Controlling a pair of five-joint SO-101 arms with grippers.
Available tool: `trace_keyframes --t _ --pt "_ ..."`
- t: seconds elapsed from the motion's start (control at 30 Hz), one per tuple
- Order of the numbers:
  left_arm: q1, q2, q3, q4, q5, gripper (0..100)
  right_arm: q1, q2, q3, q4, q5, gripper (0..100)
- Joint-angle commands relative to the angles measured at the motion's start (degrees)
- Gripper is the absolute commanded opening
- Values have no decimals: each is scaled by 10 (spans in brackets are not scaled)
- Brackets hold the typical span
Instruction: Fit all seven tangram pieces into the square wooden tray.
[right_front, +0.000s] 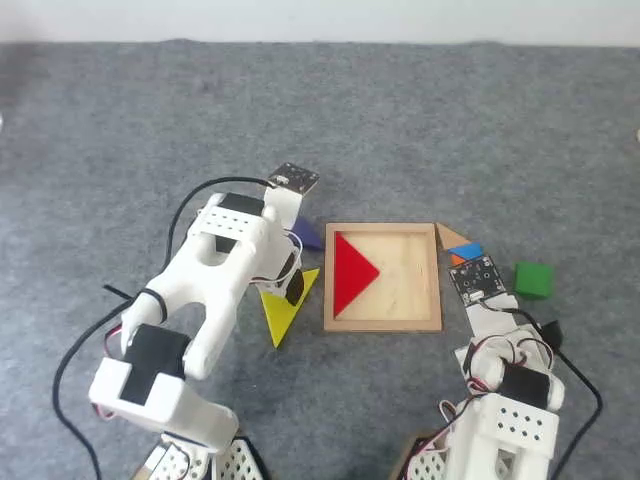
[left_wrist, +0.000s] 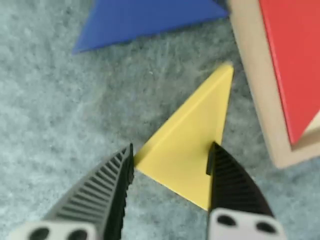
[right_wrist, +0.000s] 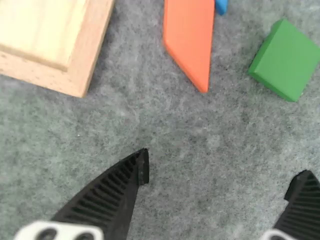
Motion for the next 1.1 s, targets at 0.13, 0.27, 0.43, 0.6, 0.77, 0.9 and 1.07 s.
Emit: trace_keyframes --t 0.13,0.27,0.43,0.6,0.77,0.9,1.07 --pt "14 1 36 -20 4 230 5 -6 -3 -9 -2 430" --pt "13 1 36 -17 -4 286 6 -6 -3 -9 -2 430" --pt "8 1 37 -16 -11 287 6 -6 -3 -9 -2 430" --pt "12 1 65 -31 -11 241 6 -6 -3 -9 -2 430" --pt "12 0 87 -41 -11 214 6 -6 -3 -9 -2 430" --pt "12 -5 87 -43 -9 188 6 -6 -3 -9 -2 430" --pt "11 -6 75 -38 -8 185 6 -6 -3 -9 -2 430"
